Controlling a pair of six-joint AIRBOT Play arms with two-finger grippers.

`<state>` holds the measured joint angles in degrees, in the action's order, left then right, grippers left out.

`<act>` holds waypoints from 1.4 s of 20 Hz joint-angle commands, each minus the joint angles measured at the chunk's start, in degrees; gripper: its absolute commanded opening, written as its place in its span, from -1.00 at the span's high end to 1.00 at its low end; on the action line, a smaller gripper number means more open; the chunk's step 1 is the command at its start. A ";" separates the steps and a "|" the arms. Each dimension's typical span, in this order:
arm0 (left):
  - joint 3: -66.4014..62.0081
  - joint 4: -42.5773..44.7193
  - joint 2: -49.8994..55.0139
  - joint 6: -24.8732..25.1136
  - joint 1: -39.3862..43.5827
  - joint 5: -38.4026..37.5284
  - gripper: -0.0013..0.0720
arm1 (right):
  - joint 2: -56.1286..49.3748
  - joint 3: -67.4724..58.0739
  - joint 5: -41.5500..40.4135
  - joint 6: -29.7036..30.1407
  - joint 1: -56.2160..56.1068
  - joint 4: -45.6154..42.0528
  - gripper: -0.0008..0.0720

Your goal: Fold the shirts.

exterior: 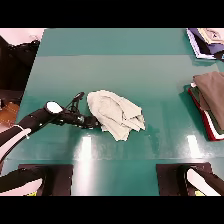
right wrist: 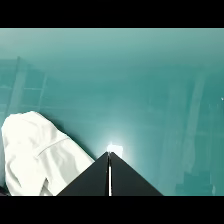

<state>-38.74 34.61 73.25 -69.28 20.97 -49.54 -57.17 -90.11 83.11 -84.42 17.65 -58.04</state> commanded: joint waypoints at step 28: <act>-19.80 22.56 -5.33 -8.74 4.83 -16.04 0.90 | -16.90 30.95 -26.12 -0.33 -48.59 7.37 -0.30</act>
<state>-58.35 56.53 68.01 -77.91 25.78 -64.38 -69.04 -57.41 60.05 -84.71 -29.10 -53.76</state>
